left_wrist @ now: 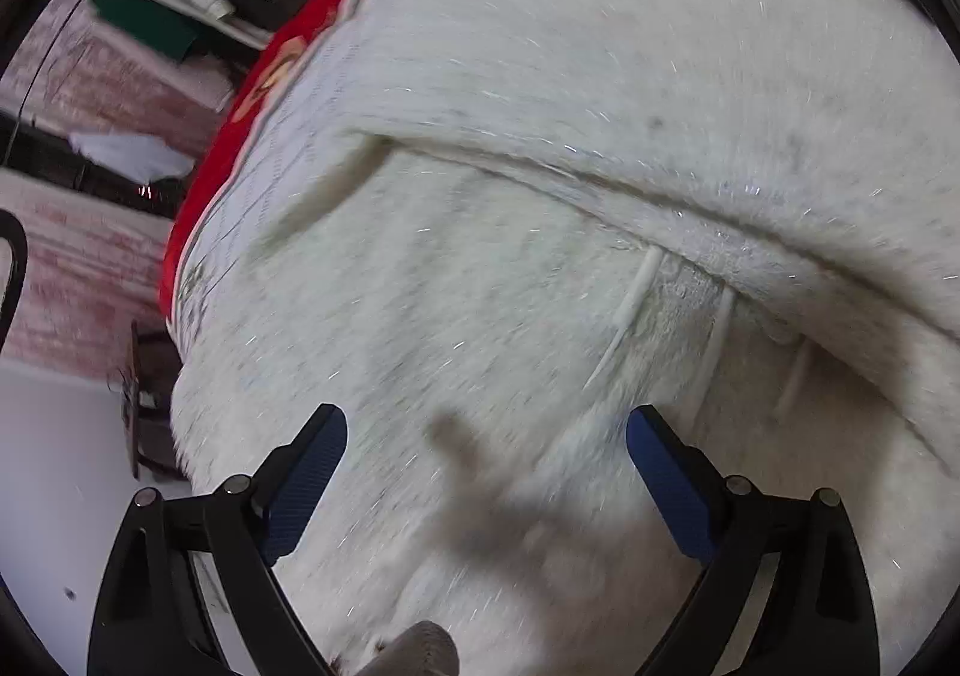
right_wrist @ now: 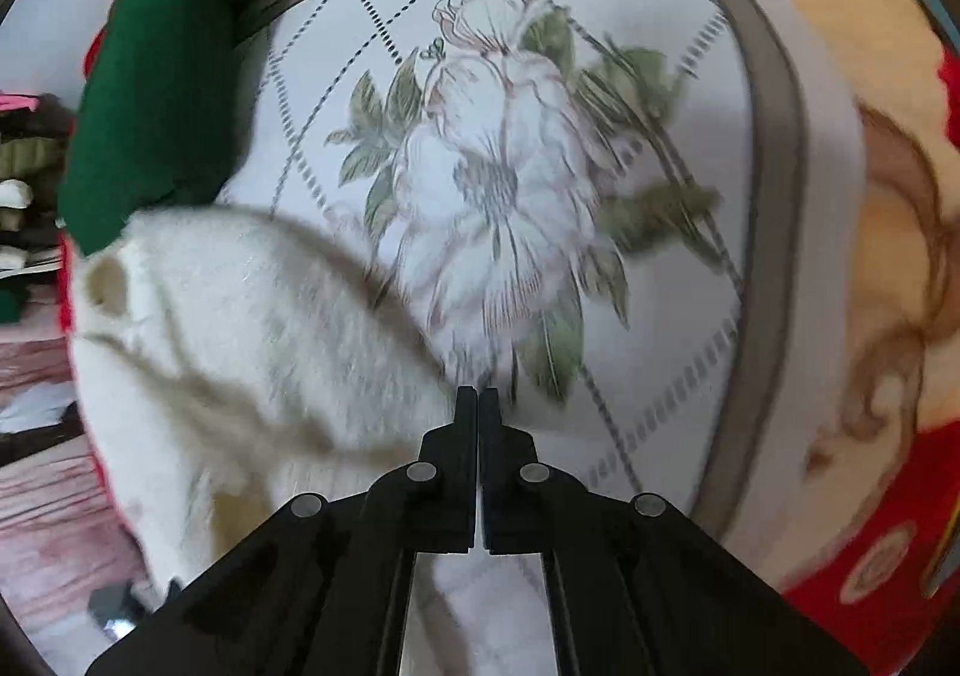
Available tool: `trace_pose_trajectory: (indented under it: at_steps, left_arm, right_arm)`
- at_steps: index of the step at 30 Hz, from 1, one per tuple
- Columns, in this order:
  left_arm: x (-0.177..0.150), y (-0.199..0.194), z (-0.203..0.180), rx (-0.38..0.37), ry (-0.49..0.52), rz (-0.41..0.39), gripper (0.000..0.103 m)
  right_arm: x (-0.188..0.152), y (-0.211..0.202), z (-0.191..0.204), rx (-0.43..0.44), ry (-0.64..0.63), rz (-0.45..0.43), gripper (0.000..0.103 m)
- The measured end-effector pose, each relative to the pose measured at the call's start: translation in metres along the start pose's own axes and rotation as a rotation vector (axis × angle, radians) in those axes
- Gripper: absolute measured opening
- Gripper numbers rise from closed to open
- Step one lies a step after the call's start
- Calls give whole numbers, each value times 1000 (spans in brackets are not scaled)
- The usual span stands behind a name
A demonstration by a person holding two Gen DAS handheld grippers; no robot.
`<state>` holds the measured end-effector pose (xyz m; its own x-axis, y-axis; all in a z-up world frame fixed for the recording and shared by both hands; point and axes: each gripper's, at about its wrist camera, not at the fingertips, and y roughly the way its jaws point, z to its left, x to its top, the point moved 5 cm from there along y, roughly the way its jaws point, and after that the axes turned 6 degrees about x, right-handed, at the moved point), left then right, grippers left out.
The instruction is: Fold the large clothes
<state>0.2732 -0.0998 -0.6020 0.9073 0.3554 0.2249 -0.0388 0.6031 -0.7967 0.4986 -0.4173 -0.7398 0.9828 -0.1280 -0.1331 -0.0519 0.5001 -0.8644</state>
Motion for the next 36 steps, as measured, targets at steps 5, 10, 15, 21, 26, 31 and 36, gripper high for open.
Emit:
trace_pose_trajectory:
  at_steps: [5, 10, 15, 21, 26, 31, 36]
  left_arm:
    - [-28, -38, 30, -5, -50, 7, 96]
    - [-75, -55, 44, -20, -34, 49, 96]
    - [-112, -46, 40, -42, 26, 60, 96]
    - [-128, -65, 37, -39, 53, 27, 96]
    - [-144, -110, 13, 24, 111, -68, 96]
    - [-179, -151, -49, 78, 251, -136, 97]
    - [-215, -160, -128, 125, 418, -182, 97]
  right_arm:
    - [-107, -20, -7, 147, 9, 164, 62]
    - [-211, 42, 0, 214, 32, 362, 47]
    - [-249, 76, -21, 20, -42, 358, 6]
    - [-212, 50, 22, -29, -112, 292, 42]
    - [-193, -11, 11, -72, -205, 170, 82]
    - [-180, -44, -41, -118, -134, 149, 82]
    - [-164, -56, -91, -183, -90, 162, 82]
